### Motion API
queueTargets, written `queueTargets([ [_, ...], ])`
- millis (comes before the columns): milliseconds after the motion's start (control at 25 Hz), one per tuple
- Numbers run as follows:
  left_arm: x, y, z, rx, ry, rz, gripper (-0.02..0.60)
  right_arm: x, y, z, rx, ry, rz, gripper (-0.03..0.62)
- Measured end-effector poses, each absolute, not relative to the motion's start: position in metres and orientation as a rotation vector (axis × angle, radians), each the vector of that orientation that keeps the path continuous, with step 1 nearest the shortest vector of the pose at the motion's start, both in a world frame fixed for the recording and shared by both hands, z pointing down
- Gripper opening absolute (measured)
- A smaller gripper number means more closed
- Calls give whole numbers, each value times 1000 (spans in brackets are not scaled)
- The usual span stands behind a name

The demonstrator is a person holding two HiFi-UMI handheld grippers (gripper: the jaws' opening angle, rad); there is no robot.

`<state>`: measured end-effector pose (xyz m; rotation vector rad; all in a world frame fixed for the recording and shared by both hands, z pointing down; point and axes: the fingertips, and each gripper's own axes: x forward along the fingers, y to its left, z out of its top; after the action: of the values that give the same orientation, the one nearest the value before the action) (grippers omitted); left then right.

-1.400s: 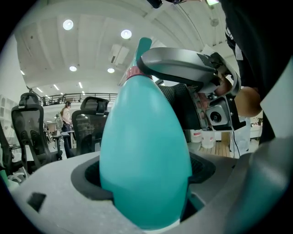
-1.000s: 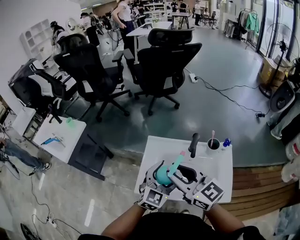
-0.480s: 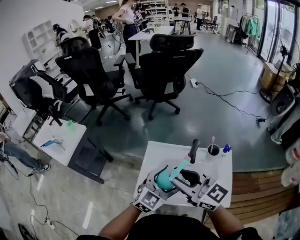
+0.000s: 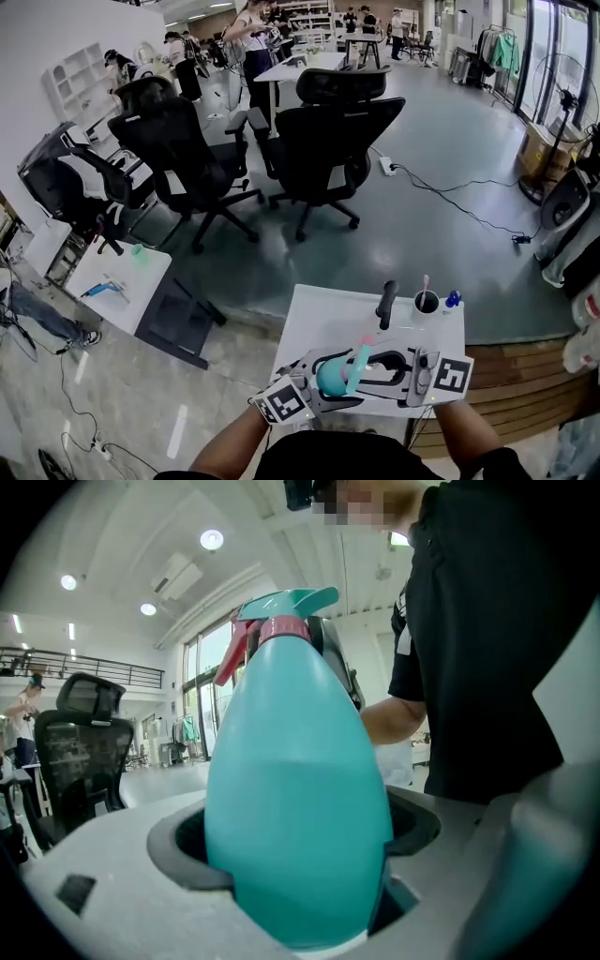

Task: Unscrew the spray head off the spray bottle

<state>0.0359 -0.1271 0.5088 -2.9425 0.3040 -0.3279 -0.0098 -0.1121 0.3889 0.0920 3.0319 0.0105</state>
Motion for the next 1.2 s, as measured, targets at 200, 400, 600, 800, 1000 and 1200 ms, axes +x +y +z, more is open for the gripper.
queueTargets([
  [200, 20, -170, 506, -2908, 695, -263, 460, -11, -139, 387, -160, 2975, 33, 188],
  [400, -15, -213, 515, -2782, 1184, -358, 459, -1, -172, 389, -545, 2899, 53, 232],
  [600, -28, -229, 521, -2679, 1420, -383, 460, -11, -175, 397, -681, 2927, -43, 229],
  [800, -27, -232, 523, -2602, 1500, -420, 459, -20, -182, 394, -772, 2899, -133, 222],
  [1000, -25, -233, 522, -2572, 1531, -424, 459, -23, -192, 388, -867, 2887, -145, 218],
  [1200, -20, -230, 518, -2553, 1508, -426, 460, -27, -194, 392, -902, 2910, -128, 183],
])
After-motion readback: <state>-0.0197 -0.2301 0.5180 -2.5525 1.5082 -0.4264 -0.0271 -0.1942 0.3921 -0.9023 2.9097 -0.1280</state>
